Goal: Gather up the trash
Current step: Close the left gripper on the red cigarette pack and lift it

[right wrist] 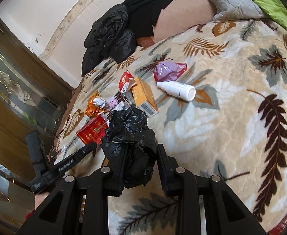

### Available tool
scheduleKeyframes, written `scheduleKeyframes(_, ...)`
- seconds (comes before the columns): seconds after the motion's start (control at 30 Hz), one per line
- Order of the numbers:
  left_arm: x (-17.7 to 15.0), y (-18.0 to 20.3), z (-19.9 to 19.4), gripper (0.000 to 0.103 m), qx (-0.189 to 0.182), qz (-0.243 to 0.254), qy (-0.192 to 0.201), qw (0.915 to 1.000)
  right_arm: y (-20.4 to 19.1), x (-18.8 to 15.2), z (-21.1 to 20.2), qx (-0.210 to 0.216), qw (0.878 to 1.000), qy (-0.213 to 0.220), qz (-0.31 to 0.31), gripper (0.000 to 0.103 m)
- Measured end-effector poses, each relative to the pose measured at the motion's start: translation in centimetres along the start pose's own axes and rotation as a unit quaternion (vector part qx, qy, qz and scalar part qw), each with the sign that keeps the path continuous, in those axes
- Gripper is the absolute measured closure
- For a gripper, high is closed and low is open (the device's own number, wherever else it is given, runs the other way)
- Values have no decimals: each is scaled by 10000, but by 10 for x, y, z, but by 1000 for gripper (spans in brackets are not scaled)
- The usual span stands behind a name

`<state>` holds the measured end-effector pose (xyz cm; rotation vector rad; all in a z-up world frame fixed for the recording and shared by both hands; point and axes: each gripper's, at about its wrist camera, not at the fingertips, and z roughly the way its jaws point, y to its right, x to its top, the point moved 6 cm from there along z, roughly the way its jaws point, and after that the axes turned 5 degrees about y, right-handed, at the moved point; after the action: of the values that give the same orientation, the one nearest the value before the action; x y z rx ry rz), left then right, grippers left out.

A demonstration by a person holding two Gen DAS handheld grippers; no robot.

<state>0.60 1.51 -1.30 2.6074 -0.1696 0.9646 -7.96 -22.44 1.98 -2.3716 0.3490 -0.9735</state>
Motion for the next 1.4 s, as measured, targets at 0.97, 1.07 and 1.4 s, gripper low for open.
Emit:
scheduleKeyframes(0.97, 2, 9, -24, 51, -613, -112, -70, 9980, -1, 3, -6, -60, 9999, 118, -15, 72)
scheduleKeyframes(1.07, 12, -3, -34, 50, -619, -279, 169, 9976, -3, 3, -4, -8, 10000, 96, 18, 72)
scheduleKeyframes(1.4, 29, -5, 8, 24, 299, 292, 226, 9989, 1, 5, -1, -77, 9999, 73, -1, 72)
